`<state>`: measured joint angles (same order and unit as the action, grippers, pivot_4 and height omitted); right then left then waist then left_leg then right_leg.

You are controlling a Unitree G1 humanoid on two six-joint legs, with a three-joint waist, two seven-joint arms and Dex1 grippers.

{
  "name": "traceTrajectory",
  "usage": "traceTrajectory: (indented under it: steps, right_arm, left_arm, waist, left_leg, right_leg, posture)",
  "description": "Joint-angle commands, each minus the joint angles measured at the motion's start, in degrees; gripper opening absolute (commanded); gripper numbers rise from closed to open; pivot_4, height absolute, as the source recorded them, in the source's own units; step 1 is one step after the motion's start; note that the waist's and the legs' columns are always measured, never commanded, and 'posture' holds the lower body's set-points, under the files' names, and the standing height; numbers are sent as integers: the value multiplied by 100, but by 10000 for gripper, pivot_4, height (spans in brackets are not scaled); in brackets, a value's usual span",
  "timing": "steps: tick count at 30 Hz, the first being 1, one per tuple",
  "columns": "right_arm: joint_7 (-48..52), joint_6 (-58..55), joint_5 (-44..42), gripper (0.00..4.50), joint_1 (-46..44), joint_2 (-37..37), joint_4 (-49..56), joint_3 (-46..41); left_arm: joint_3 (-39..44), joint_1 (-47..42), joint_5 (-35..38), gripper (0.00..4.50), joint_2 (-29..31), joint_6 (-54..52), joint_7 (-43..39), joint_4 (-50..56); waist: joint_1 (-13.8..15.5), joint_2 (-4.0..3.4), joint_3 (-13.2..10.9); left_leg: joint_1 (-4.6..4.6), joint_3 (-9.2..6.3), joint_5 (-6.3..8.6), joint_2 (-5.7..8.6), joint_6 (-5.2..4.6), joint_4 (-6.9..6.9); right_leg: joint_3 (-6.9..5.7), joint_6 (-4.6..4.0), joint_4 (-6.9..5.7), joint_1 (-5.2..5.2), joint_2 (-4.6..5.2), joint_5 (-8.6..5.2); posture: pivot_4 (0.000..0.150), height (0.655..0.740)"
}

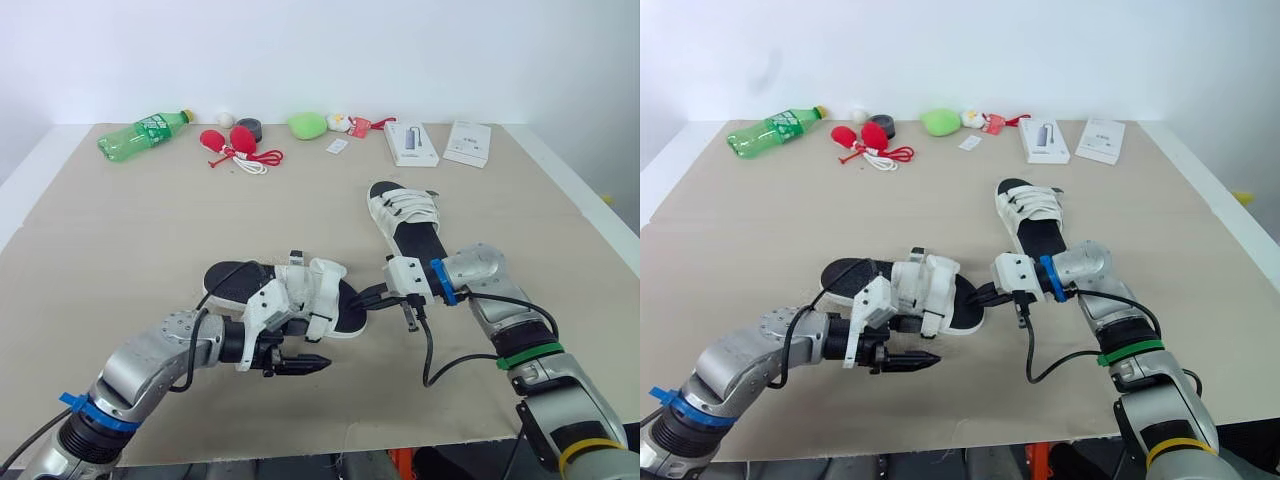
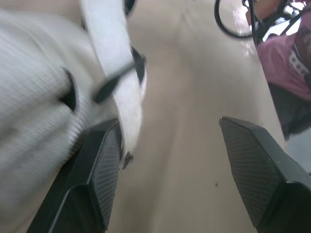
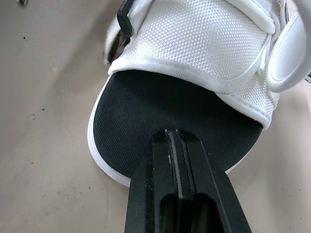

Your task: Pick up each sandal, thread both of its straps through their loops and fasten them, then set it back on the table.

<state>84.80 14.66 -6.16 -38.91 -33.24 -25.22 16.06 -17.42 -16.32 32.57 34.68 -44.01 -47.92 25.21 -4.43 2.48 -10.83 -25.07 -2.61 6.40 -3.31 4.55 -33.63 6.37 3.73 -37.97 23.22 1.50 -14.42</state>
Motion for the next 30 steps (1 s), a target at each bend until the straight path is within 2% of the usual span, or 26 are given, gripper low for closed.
traceTrajectory:
  steps: [1,4,5,7,9,10,12,21,30]
  right_arm:
    - [86,-80,224,0,121,-85,-65,194]
    - [63,-105,234,0,134,-65,-17,210]
    - [59,-117,233,0,136,-61,0,212]
    - [62,-132,228,0,138,-68,20,208]
    - [75,-123,231,0,135,-94,16,200]
    - [82,-120,231,0,132,-106,10,195]
    - [87,-119,232,0,124,-120,3,187]
    - [92,-113,224,0,147,-137,45,188]
    - [103,-16,257,0,53,-97,-81,214]
  left_arm:
    - [118,5,57,32557,-112,91,-61,-7]
    - [175,-32,243,32557,-298,19,-102,-61]
    - [180,-53,220,30264,-354,43,-79,-98]
    - [143,-72,176,23730,-385,55,-115,-149]
    - [87,-48,159,14280,-373,64,-203,-163]
    - [86,-26,191,8134,-382,44,-240,-156]
    - [142,46,304,260,-367,5,-340,-70]
    - [727,-84,1074,260,-85,-238,-618,652]
    - [731,-545,1102,260,1,-67,-697,902]
  waist:
    - [0,0,0]
    - [1,0,0]
    - [1,0,0]
    - [1,0,0]
    - [0,0,0]
    - [0,0,0]
    - [1,0,0]
    - [1,-1,-1]
    - [1,-1,-1]
  left_leg:
    - [0,0,0,0,-1,0]
    - [0,0,-1,0,-2,0]
    - [0,0,-1,0,-2,0]
    - [0,0,-2,0,-2,0]
    - [0,0,-2,0,-3,2]
    - [0,0,-2,0,-3,4]
    - [0,0,-2,0,-4,5]
    - [-3,0,-2,-1,-3,5]
    - [-5,1,-2,-1,-3,6]
  right_leg:
    - [0,0,0,0,0,0]
    - [0,0,0,-1,1,0]
    - [0,0,0,-1,1,0]
    - [0,0,0,-6,0,0]
    - [0,0,0,-10,-1,0]
    - [0,0,0,-10,-1,0]
    - [-1,0,0,-11,-1,0]
    - [-1,0,0,-7,0,0]
    - [-1,1,0,-7,-1,-1]
  posture:
    - [1500,7400]
    - [1500,7400]
    - [1500,7400]
    - [1500,7400]
    - [1500,7400]
    - [1500,7400]
    - [1500,7400]
    - [1500,7400]
    - [1500,7400]
